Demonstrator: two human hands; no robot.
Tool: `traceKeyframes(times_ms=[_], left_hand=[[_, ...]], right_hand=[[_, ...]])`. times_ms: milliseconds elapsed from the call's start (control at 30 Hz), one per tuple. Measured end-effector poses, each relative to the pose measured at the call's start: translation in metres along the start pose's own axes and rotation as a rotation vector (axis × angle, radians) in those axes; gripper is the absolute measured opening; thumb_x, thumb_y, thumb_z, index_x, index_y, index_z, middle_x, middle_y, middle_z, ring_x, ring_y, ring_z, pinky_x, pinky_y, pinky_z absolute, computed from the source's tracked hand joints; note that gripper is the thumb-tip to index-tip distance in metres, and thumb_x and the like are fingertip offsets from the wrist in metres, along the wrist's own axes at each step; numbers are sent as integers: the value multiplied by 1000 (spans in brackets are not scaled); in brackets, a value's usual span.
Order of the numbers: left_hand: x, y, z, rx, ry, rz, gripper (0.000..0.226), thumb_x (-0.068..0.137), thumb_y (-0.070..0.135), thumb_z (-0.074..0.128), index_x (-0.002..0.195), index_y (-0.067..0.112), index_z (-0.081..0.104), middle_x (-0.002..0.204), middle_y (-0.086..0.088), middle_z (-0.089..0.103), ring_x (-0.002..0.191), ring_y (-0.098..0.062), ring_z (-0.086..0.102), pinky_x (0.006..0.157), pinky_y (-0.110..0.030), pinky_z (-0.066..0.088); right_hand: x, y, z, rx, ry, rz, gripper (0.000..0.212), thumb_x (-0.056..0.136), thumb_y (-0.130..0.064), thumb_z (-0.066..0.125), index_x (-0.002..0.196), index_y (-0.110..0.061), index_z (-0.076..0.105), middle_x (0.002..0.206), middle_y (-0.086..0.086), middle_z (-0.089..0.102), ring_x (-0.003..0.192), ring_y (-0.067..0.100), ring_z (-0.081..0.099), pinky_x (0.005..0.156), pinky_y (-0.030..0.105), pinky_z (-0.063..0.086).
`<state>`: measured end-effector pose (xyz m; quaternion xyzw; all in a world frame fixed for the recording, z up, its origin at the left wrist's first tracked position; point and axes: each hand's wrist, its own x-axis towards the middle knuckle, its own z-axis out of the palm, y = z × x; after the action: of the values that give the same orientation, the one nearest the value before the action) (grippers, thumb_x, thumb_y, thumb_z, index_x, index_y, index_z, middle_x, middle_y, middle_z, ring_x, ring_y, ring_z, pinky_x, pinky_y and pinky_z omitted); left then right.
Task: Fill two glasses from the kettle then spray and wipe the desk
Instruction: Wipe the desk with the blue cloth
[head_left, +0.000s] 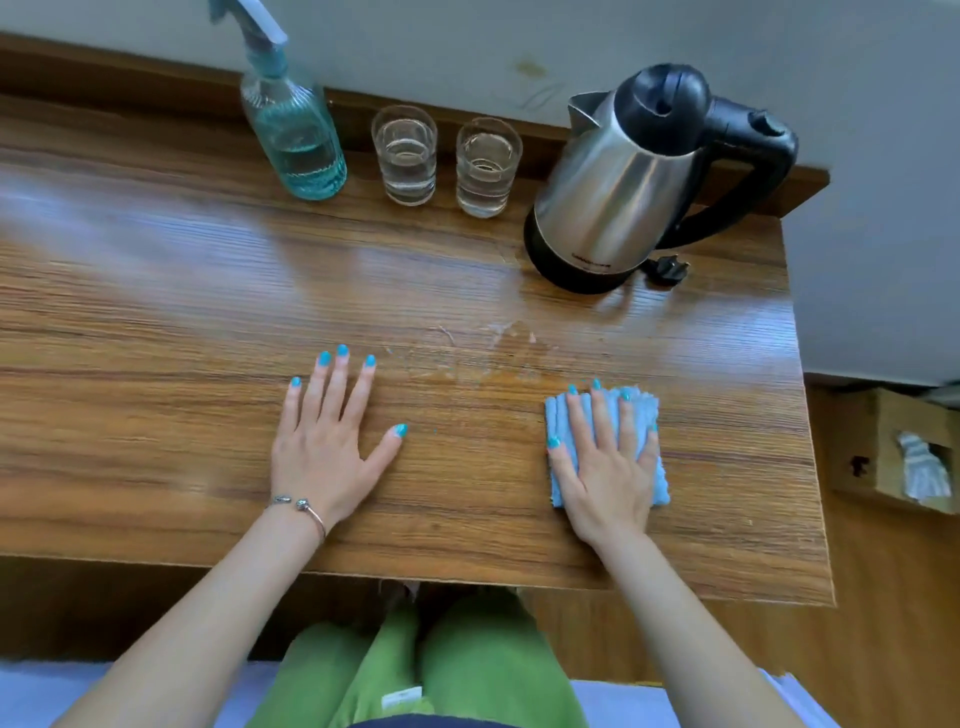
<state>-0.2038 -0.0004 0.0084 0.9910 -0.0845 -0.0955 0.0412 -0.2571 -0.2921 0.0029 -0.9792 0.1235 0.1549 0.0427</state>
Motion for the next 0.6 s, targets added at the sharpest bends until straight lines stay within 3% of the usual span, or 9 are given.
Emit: traceKeyframes(times_ms=[167,400,600], left_hand=[[4,-24,11,-15,-19,50,89,88,72,22,155,14,10,162,-12,14,151,-26,9,122,-46,6],[8,-28,19,-4,-7,40,99,88,78,12,156,6,5,163,-13,9,152,-24,3,123,-45,8],[8,-27,21,-12,19,51,99,88,77,15,156,6,5,164,-13,7,152,-23,2,123,-44,6]], right_hand=[[18,-51,2,40,16,109,61,96,-58,3,154,-41,4,164,-11,6,153,24,2,118,53,3],[100,-82,-16,83,109,148,58,100,-54,12,155,-39,2,164,-11,4,153,20,-1,122,52,2],[54,-87,0,88,106,124,60,99,-54,11,155,-37,3,165,-9,5,153,22,0,121,51,2]])
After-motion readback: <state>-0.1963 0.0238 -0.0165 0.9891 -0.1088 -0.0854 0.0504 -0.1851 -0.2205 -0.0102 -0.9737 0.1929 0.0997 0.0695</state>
